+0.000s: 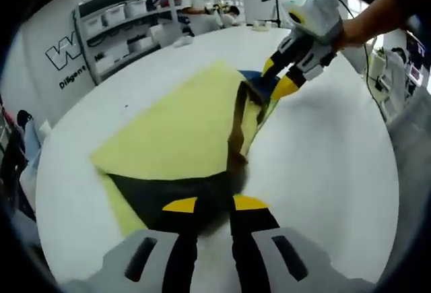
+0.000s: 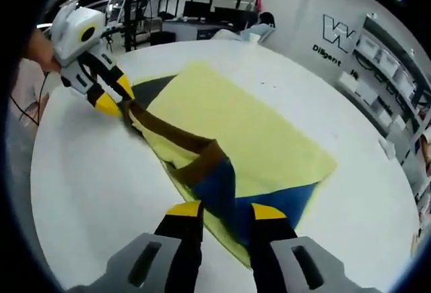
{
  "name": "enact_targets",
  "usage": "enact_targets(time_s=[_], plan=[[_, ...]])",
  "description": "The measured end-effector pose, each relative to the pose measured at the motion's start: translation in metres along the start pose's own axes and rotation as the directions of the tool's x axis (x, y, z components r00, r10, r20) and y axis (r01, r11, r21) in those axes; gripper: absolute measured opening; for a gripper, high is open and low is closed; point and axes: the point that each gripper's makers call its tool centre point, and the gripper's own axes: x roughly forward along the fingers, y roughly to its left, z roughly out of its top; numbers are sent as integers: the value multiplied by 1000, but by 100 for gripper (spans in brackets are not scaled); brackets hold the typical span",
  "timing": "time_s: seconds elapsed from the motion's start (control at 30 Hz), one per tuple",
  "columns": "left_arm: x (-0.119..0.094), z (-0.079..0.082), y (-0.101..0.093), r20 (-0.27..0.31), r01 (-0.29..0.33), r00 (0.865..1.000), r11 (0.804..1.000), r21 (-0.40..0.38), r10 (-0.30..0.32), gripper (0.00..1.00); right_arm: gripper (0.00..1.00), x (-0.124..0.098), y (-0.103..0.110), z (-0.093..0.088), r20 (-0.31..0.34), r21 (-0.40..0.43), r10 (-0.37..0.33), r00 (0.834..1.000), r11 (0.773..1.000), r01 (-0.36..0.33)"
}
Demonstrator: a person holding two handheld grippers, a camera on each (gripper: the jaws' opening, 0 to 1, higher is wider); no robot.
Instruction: Fold the garment on the visible template until the final outline fits inside the template.
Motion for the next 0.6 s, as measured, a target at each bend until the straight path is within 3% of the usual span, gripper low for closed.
enact_targets(time_s=[0.1,0.13,0.17,0.23,0.37,0.6], plan=[[2,-3,3,-11,-11,1000,1000,-5,11,10,14,3,3,-6,-28,6,12,1000,1000,-12],[2,-7,5,-28,-19,999,1000,21,19,1,12,2,4,-7,-33,5,14,999,1000,-14],[0,-11,10,-48,-54,997,997,58,57,0,9,1,6,-8,-42,3,17,999,1000,-17],[0,-13,3,-45,-24,999,998,51,26,0,0,-4,6,-9,-44,-65,1,999,998,-3],[-5,-19,2,-62,-12,998,999,53,16,0,0,-10,9,-20,-74,-18,29,997,999,-31],[-12,-21,-8,-75,14,997,999,45,-11,0,0,-23,18,-19,-78,33,61,995,998,-58]])
